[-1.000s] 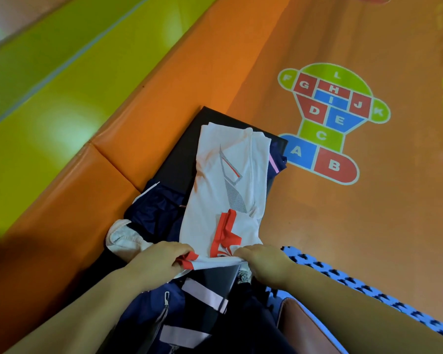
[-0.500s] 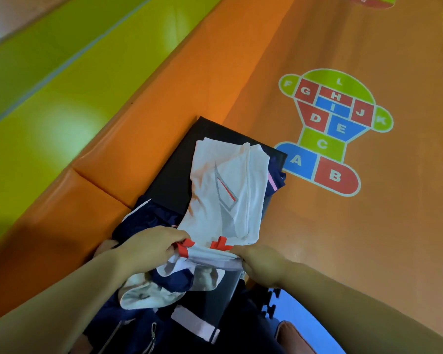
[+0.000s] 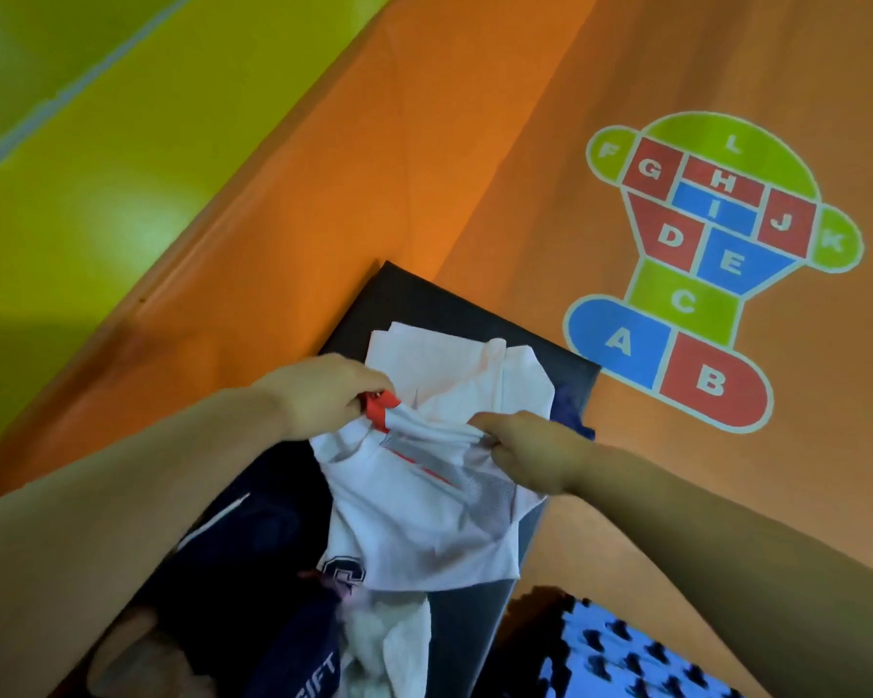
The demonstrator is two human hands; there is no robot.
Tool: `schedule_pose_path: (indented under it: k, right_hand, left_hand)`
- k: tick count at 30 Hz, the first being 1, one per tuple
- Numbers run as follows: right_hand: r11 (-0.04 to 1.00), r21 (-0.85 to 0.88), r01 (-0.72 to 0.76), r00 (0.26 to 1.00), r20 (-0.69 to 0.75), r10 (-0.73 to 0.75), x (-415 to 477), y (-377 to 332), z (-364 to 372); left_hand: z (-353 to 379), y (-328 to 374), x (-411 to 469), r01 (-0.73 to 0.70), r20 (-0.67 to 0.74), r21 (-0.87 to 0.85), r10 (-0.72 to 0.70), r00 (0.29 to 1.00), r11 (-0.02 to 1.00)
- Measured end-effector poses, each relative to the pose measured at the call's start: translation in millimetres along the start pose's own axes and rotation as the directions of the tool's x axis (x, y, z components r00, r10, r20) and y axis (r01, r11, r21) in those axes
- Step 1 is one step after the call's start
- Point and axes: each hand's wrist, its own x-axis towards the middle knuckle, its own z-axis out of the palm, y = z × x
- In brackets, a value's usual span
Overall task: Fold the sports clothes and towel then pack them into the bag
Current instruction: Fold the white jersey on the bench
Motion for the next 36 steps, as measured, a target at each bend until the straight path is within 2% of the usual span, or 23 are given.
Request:
schedule_pose_path:
  k: [3,6,9,13,16,19,25,27,30,36]
  right_hand:
    - [0.997,-0.003,-0.071,0.992,-0.104,0.070,48.4,33.7,-39.1]
    - [0.983,0.052,-0.176,0.938,-0.293,0.183,84.1,65.8,-57.6]
    - [0.943,0.238,-0.231,0.858,-0.407,0.313,87.8,82.5,-44.8]
    - [0.886,0.415,-0.207,0.812,-0.432,0.392,59.8,84.4,16.4]
    - [0.818,0.536,-0.209,0.808,-0.376,0.453,30.6,77.7,70.2]
    - [0.779,0.574,-0.252,0.834,-0.279,0.476,4.2,71.2,115.5]
    - [0.749,0.563,-0.350,0.875,-0.090,0.476,-13.2,74.2,167.2]
    - [0.691,0.629,-0.357,0.874,-0.036,0.484,-11.2,76.6,174.6]
    - [0.650,0.673,-0.354,0.873,-0.012,0.488,-4.9,79.4,183.5]
    - [0.594,0.719,-0.361,0.879,0.049,0.474,0.0,77.8,197.2]
  left_hand:
    - [-14.7,-9.0,50.1,0.045,-0.107,-0.002,-0.044,0.993,0.999]
    - [-16.0,-9.4,87.0,0.191,-0.189,0.093,-0.171,0.967,0.977]
    - [16.4,-13.2,87.3,0.265,-0.225,-0.074,-0.275,0.935,0.961]
    - [80.3,-16.1,48.7,0.378,-0.123,-0.342,-0.440,0.890,0.860]
    - [126.8,-9.3,10.5,0.434,-0.002,-0.574,-0.531,0.847,0.695]
    - [167.6,-8.7,-20.2,0.523,0.119,-0.616,-0.587,0.801,0.589]
    - [209.6,-16.0,-44.0,0.604,0.197,-0.592,-0.632,0.750,0.533]
    - [216.3,-21.3,-43.5,0.603,0.171,-0.579,-0.642,0.748,0.548]
    - [222.7,-27.1,-42.0,0.592,0.126,-0.588,-0.660,0.741,0.552]
    - [234.2,-24.8,-46.6,0.622,0.200,-0.613,-0.667,0.718,0.487]
